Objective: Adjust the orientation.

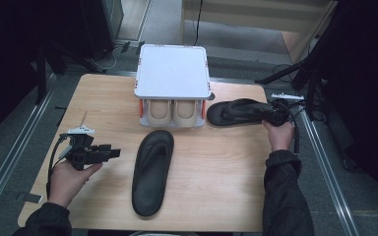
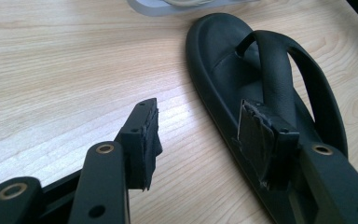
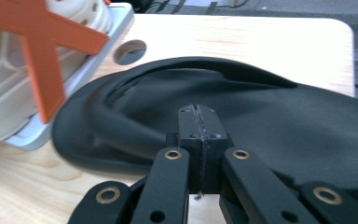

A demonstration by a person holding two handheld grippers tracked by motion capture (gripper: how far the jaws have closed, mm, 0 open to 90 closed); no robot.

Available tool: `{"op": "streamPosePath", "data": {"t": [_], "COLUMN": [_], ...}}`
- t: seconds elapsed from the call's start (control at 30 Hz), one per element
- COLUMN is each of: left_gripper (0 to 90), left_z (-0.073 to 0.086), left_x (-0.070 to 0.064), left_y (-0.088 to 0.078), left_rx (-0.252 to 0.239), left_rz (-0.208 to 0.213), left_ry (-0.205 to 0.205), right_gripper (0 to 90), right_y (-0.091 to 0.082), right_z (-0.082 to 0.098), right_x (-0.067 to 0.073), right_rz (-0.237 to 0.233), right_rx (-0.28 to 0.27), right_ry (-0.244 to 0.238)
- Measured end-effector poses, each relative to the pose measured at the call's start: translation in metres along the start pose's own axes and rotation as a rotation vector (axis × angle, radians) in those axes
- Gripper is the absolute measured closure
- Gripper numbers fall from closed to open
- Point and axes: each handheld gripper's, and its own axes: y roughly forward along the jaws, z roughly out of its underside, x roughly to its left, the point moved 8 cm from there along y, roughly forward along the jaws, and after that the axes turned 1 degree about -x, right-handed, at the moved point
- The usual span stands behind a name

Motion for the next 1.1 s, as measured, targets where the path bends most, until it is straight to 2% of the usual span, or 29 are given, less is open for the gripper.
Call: {"op": "streamPosePath", "data": {"t": [0.33, 0.37, 0.5, 0.67, 0.83, 0.97, 1.1], "left_gripper": [46.2, 46.0, 45.7, 45.6, 45.5, 45.2, 44.8], "left_z": [0.006, 0.006, 0.008, 0.008, 0.008, 0.005, 0.002], "left_x": [0.003, 0.004, 0.004, 0.004, 0.004, 0.002, 0.001], "left_y": [-0.008, -0.008, -0.009, -0.010, -0.008, -0.005, -0.001], "left_rx": [-0.031, -0.038, -0.033, -0.047, -0.039, -0.043, -0.040], "left_rz": [-0.029, -0.035, -0.041, -0.045, -0.043, -0.026, -0.016], "left_ry": [0.004, -0.001, 0.002, 0.003, 0.012, 0.009, 0.020], "right_gripper": [90.0, 90.0, 90.0, 90.0, 90.0, 90.0, 90.0], "right_y": [0.018, 0.020, 0.031, 0.033, 0.029, 0.025, 0.019], "right_z": [-0.002, -0.001, 0.006, 0.010, 0.014, 0.017, 0.023], "right_x": [-0.024, -0.025, -0.028, -0.027, -0.026, -0.022, -0.016], "right_rz": [0.046, 0.049, 0.059, 0.056, 0.045, 0.054, 0.048], "right_rx": [0.025, 0.033, 0.072, 0.097, 0.112, 0.135, 0.145], "right_ry": [0.022, 0.032, 0.024, 0.005, 0.014, -0.022, -0.022]}}
